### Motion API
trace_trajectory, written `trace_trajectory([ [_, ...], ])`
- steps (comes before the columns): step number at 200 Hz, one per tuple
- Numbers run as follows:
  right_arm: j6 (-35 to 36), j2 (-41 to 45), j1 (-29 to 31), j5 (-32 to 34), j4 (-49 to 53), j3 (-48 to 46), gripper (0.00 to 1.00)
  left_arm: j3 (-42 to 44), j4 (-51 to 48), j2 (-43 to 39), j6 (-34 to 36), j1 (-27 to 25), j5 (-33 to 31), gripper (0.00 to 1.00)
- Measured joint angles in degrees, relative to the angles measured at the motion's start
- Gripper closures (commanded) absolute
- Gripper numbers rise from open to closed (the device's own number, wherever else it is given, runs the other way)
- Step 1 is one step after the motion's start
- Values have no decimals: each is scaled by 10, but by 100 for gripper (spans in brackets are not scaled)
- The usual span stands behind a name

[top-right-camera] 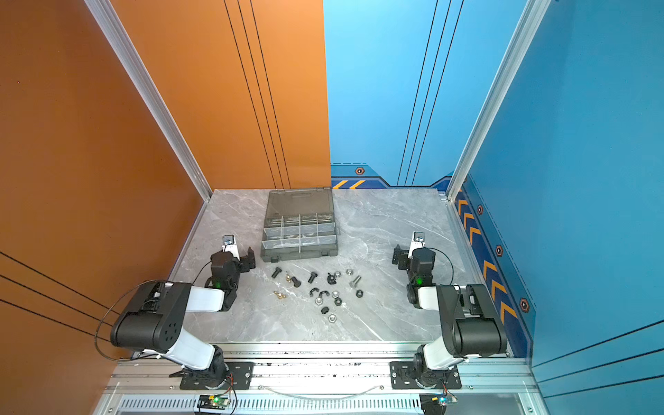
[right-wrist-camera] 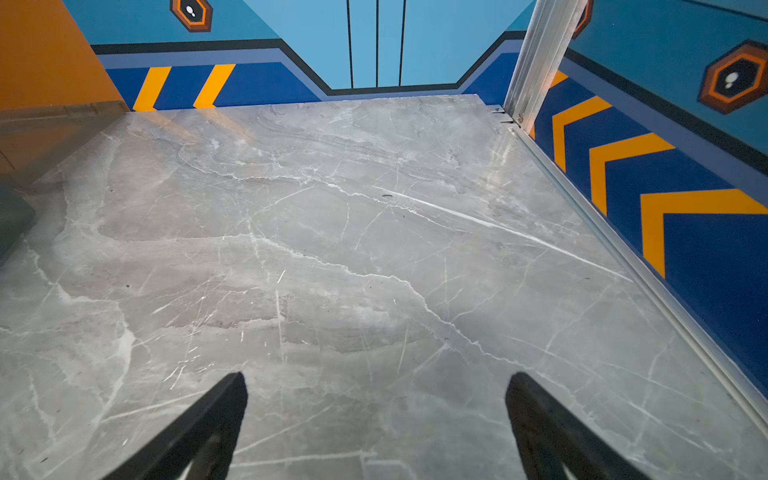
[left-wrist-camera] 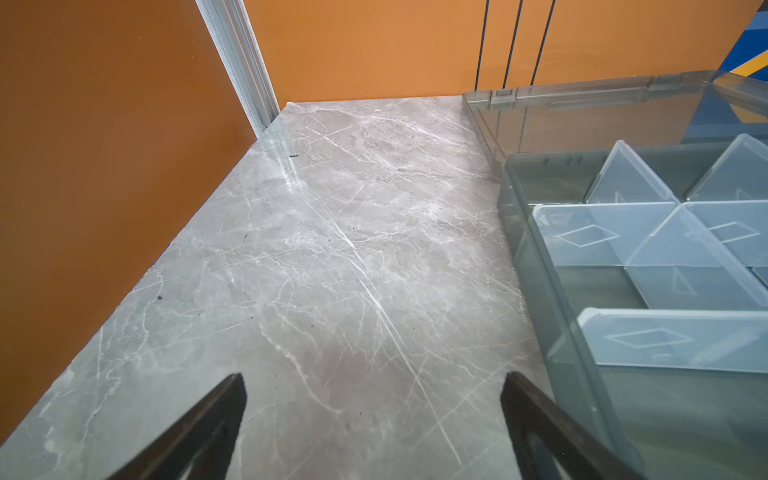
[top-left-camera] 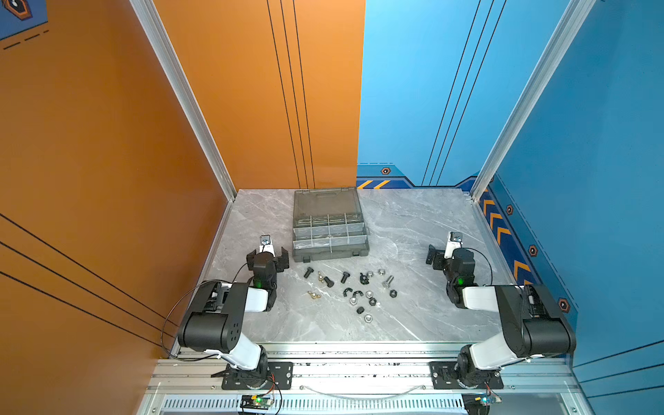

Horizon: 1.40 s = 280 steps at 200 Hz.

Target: Sort the screws and nuts into containers

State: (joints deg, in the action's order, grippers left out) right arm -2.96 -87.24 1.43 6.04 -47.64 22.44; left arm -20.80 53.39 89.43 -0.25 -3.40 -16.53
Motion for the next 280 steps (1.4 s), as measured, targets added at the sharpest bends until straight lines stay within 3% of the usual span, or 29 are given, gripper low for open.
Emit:
trace_trajectory([
  [130, 0, 0, 0, 0, 0, 0, 0, 0, 0, 0, 0, -1, 0, 2],
  [193, 1, 11, 2, 0, 13, 0, 0, 10, 15, -4, 5, -27, -37, 2],
  [239, 2, 75, 8, -2, 105, 24, 0, 20, 32, -9, 5, -31, -58, 2],
  [280, 2, 127, 22, -54, 249, 115, 0, 20, 38, -9, 5, -31, -63, 2],
])
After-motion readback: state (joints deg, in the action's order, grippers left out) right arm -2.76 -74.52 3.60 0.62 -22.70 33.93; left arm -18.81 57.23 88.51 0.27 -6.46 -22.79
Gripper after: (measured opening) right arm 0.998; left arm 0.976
